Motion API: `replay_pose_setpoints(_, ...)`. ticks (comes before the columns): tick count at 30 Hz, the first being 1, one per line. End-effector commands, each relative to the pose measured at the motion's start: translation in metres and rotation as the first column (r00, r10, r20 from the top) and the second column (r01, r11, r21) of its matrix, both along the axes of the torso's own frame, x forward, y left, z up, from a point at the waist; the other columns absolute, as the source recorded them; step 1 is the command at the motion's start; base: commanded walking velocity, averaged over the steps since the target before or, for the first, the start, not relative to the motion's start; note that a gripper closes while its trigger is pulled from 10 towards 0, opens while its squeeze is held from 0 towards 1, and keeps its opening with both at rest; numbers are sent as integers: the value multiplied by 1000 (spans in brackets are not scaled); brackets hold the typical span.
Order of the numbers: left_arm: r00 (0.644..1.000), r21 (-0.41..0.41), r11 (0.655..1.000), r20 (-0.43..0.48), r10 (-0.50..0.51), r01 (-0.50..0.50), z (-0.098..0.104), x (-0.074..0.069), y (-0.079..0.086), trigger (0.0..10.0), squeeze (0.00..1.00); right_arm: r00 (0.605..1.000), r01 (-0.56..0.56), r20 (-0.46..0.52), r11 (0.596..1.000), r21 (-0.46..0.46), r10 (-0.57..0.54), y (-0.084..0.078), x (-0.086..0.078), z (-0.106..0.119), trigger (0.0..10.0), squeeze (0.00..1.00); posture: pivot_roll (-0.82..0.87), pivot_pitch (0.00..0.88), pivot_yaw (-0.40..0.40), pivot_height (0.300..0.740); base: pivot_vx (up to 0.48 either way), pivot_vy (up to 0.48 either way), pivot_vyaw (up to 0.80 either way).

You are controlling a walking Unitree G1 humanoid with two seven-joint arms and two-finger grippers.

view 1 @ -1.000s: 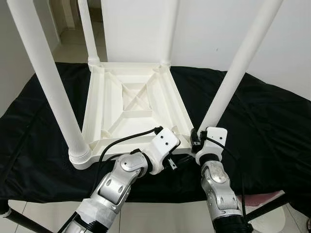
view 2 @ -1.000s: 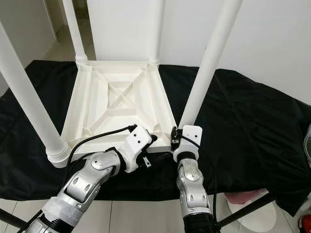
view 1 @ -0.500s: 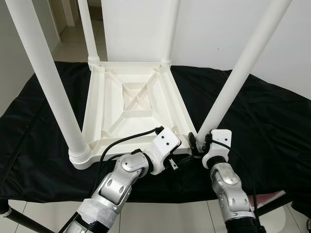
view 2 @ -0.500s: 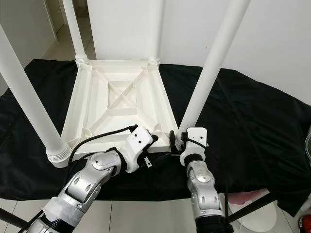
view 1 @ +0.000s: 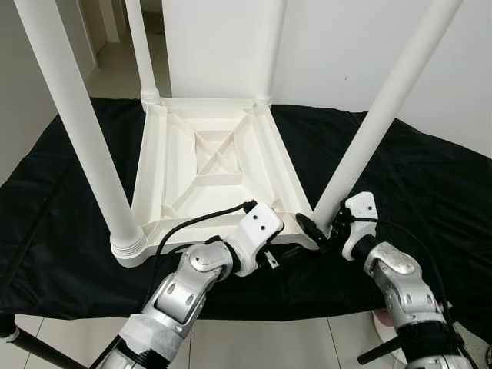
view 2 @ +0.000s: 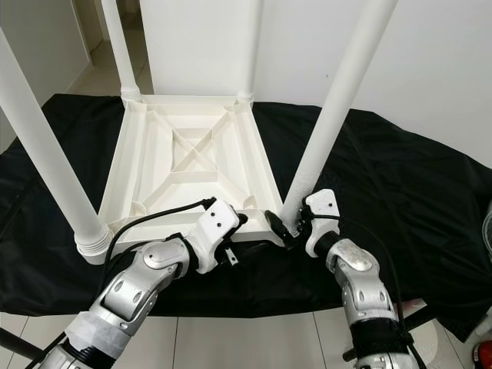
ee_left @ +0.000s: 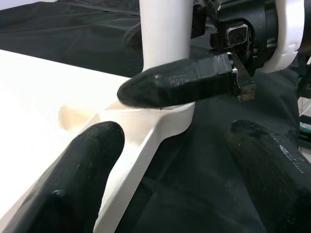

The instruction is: Building children table

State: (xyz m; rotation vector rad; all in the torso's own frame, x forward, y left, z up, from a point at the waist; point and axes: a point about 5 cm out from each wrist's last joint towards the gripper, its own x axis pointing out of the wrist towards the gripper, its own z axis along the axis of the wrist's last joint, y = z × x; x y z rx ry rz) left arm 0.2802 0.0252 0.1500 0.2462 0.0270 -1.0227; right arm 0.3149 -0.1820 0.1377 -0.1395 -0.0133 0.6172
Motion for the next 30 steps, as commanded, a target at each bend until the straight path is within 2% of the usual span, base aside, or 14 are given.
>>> replay_pose_setpoints(1,1000,20,1000,0,-4,4,-5,-2,1,10000,0,999,-37,-24,999,-26,36,2,0,-7,10000,0,39,31,-59,740,0,0,0)
replay_pose_setpoints(2,1000,21,1000,0,-5,5,-5,-3,1,10000,0,998,-56,-27,998,-31,55,3,1,-8,10000,0,39,31,-59,740,0,0,0)
replay_pose_setpoints(3,1000,25,1000,1,-5,5,-5,-3,2,10000,0,996,-82,-37,996,-19,81,6,1,-9,0,0,44,30,-62,740,0,0,0)
replay_pose_setpoints(10,1000,28,1000,4,5,-6,-4,-2,4,10000,0,991,-125,-58,992,-13,124,7,1,-11,0,0,52,29,-69,740,0,0,0)
replay_pose_setpoints(18,1000,25,1000,-1,3,-3,-6,-4,3,10000,0,987,-133,-87,991,-13,131,-2,-3,-20,0,0,44,34,-68,740,0,0,0)
replay_pose_setpoints(19,1000,25,1000,-2,2,-2,-6,-4,2,10000,0,989,-120,-89,993,-8,118,-3,-4,-21,10000,0,44,34,-68,740,0,0,0)
replay_pose_setpoints(24,1000,24,1000,-2,1,-1,-6,-4,2,10000,0,994,-62,-87,998,22,63,-4,-5,-21,10000,0,36,40,-66,740,0,0,0)
replay_pose_setpoints(25,1000,23,1000,-4,0,0,-6,-4,2,10000,0,997,-23,-75,999,25,25,-5,-5,-21,10000,0,35,40,-65,740,0,0,0)
replay_pose_setpoints(26,1000,24,1000,-6,-2,2,-6,-5,2,10000,0,993,100,-68,993,59,-95,-7,-2,-21,10000,0,34,42,-65,740,0,0,0)
replay_pose_setpoints(30,1000,24,1000,-7,-4,4,-6,-5,2,10000,0,981,188,-57,978,90,-183,-4,-1,-22,10000,0,32,43,-63,740,0,0,0)
